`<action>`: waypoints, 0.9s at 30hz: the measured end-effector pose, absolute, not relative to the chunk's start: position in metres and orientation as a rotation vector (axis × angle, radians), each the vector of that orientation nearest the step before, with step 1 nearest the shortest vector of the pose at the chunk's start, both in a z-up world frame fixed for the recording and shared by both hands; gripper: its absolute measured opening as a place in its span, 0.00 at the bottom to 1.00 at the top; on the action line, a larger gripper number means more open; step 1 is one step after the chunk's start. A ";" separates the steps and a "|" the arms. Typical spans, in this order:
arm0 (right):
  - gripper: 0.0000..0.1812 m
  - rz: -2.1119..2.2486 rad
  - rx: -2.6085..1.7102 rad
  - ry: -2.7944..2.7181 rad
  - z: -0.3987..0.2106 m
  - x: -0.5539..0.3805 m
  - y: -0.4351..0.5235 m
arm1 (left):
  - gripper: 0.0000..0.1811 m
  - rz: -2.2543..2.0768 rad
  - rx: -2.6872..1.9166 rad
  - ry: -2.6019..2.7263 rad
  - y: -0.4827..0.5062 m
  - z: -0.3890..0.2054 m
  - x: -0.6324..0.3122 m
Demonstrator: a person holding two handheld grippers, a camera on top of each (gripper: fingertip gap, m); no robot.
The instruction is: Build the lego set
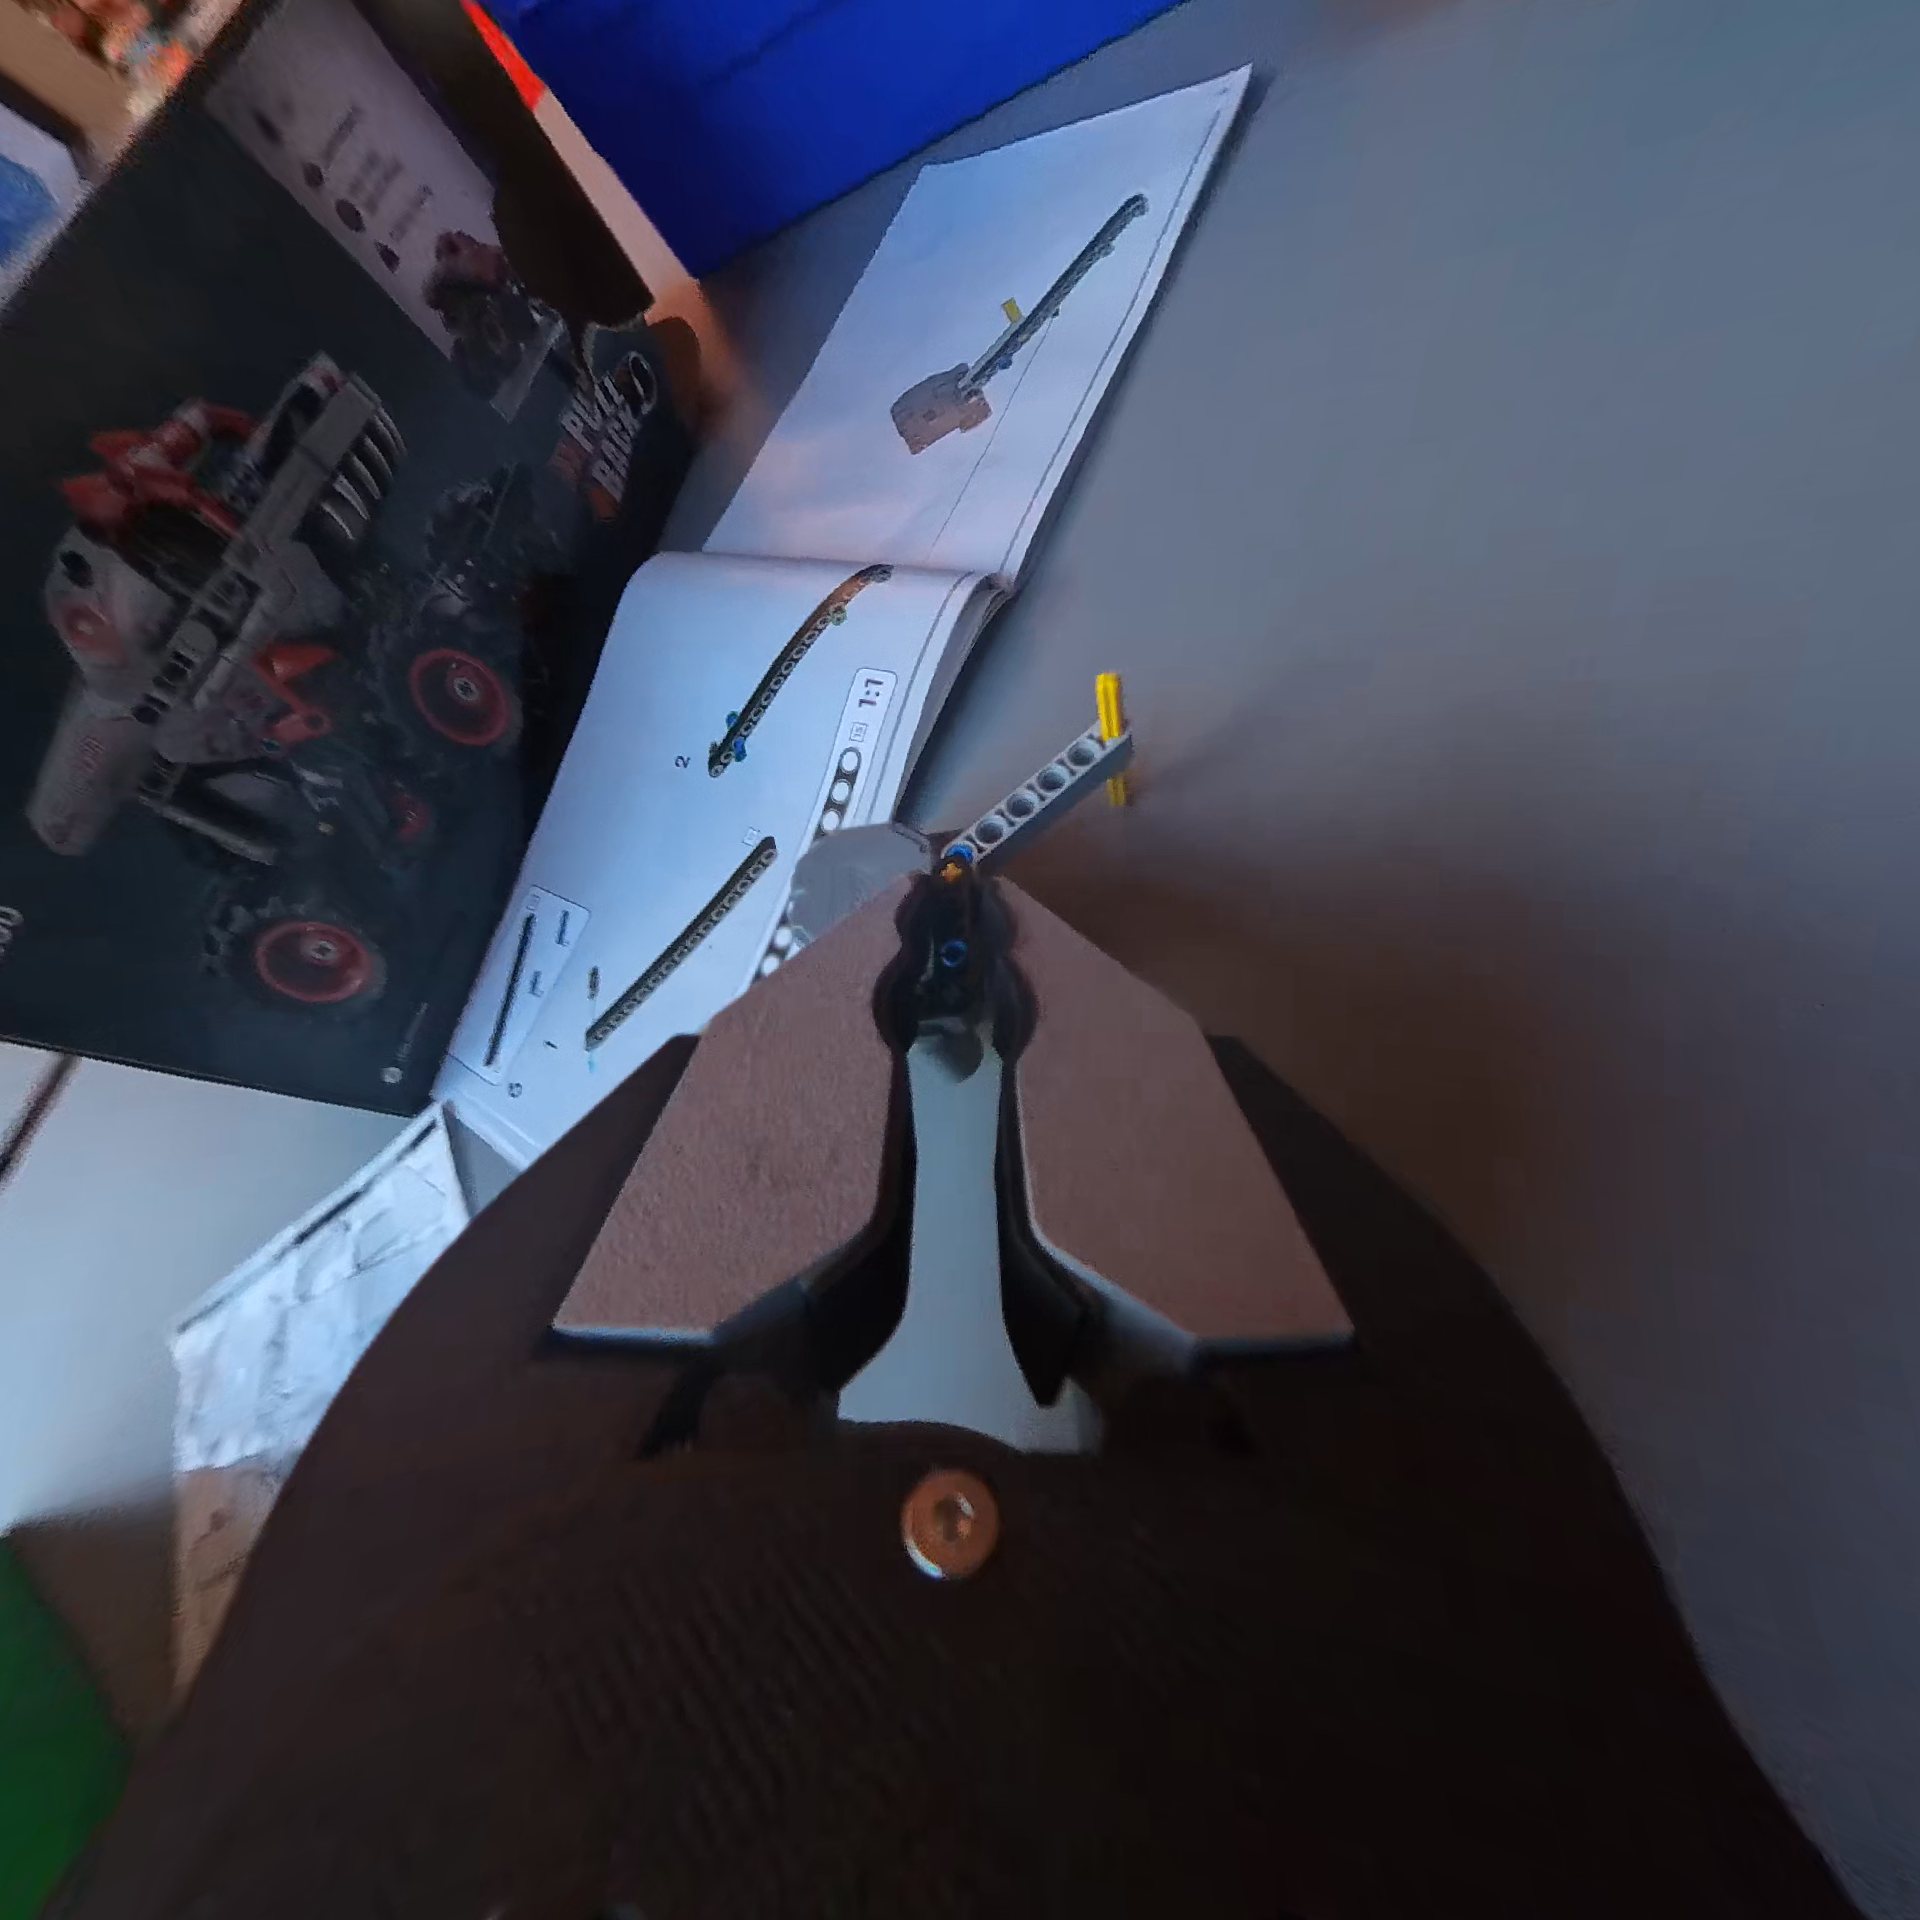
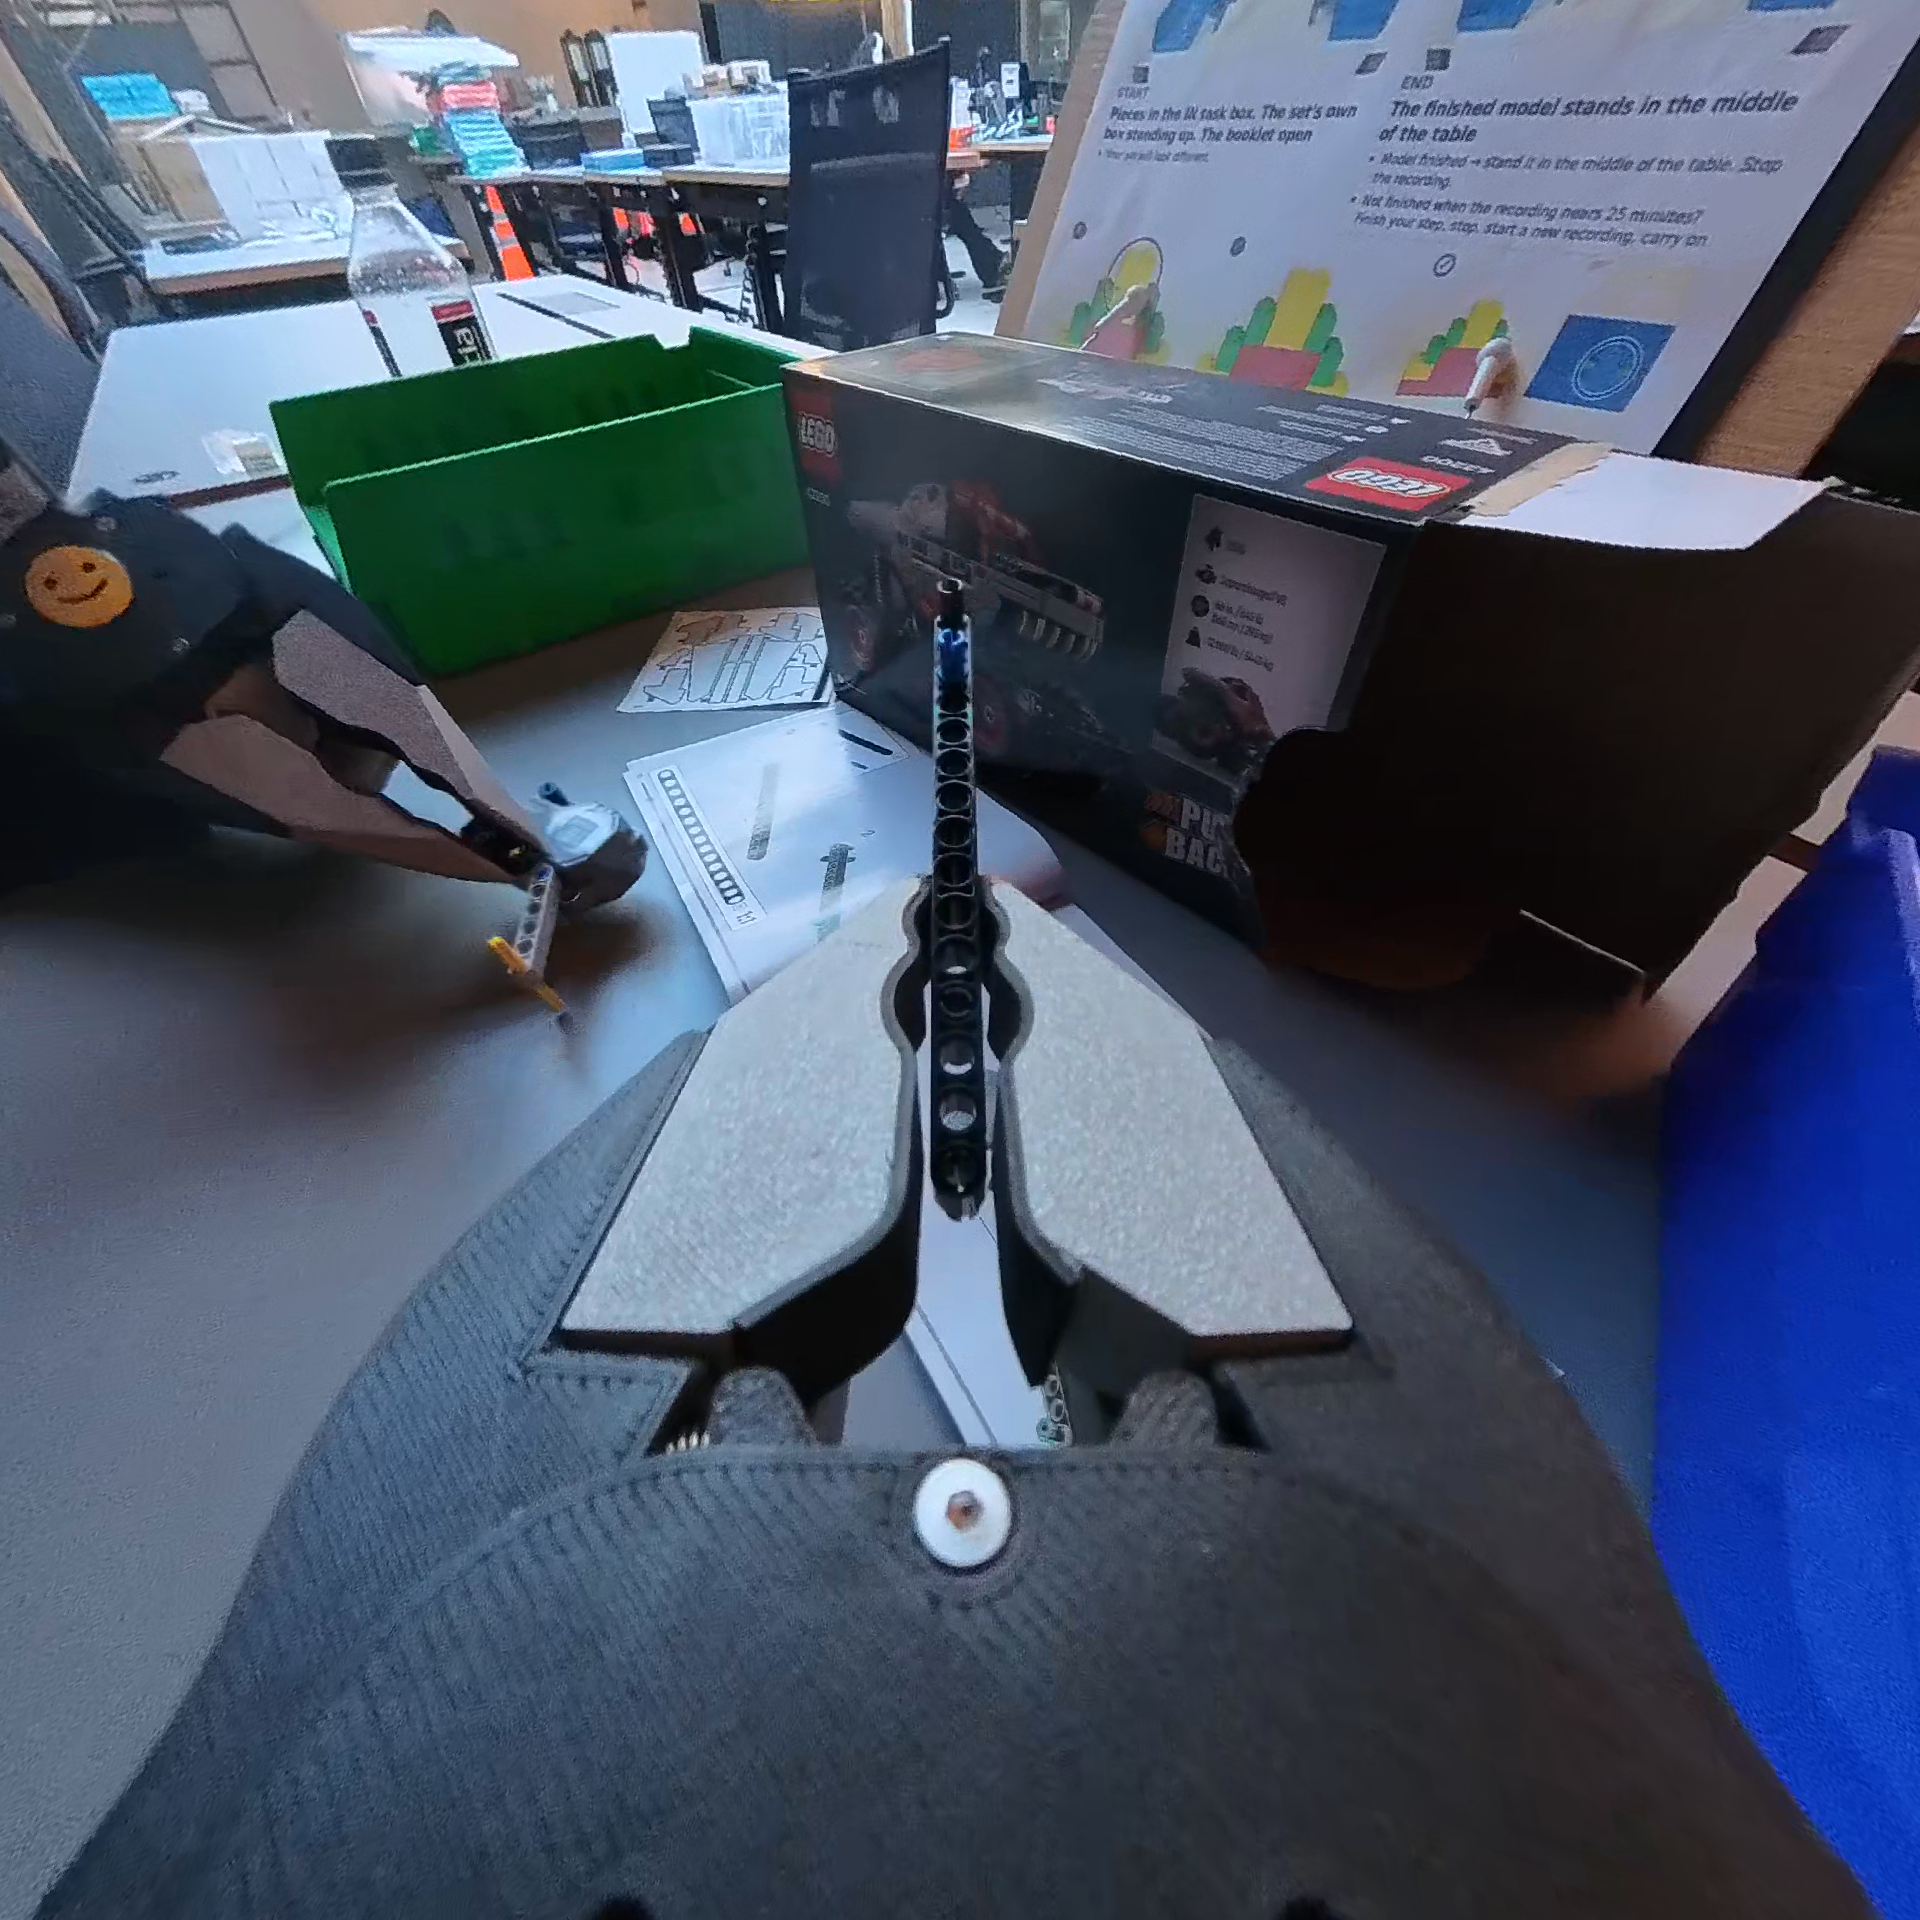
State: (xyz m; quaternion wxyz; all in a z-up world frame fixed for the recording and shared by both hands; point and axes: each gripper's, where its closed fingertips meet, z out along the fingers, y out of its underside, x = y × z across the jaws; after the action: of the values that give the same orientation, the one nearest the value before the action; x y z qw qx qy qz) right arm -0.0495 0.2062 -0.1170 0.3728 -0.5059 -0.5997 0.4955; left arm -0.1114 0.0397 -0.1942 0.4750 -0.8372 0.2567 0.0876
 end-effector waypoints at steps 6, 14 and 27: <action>0.02 1.269 -1.280 -1.558 -0.118 -0.050 0.200 | 0.04 0.419 -1.932 0.804 0.041 -0.197 -0.107; 0.02 1.241 -1.285 -1.612 -0.130 -0.054 0.194 | 0.05 0.717 -1.805 1.002 0.038 -0.201 -0.109; 0.02 1.242 -1.289 -1.606 -0.130 -0.054 0.196 | 0.04 0.711 -1.798 0.986 0.038 -0.197 -0.108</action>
State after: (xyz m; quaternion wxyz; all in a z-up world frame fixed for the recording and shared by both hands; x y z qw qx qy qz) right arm -0.0537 0.1959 -0.1297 0.3602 -0.5001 -0.6229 0.4817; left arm -0.1079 0.0383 -0.1975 0.4668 -0.7326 0.4018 0.2898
